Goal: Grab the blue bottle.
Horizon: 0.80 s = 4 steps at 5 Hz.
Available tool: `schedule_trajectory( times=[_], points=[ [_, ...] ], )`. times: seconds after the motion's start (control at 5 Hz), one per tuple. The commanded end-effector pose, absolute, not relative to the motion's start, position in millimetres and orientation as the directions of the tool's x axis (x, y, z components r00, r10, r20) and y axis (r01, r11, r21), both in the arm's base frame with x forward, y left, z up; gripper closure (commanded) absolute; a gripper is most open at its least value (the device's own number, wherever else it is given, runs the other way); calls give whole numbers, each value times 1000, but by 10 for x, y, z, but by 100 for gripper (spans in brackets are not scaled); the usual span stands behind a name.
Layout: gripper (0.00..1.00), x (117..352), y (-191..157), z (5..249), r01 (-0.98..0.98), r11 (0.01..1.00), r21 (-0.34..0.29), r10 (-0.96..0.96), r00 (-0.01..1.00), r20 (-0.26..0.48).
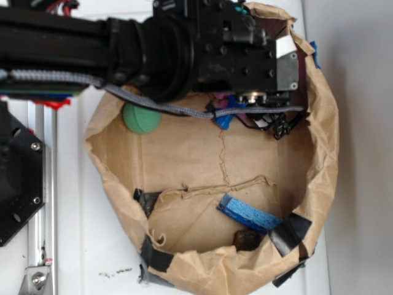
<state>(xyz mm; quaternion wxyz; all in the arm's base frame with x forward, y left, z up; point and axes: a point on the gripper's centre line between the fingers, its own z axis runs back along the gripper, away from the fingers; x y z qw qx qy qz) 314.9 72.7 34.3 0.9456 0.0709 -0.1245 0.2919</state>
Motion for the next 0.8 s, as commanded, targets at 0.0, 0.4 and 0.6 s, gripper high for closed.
schedule_trajectory(
  times=[0.0, 0.4, 0.6],
  points=[
    [100, 3130, 676, 494, -557, 829, 61, 510, 796, 326],
    [100, 2769, 397, 958, -310, 950, 18, 301, 933, 199],
    [100, 2648, 274, 1230, -210, 978, -9, 209, 972, 105]
  ],
)
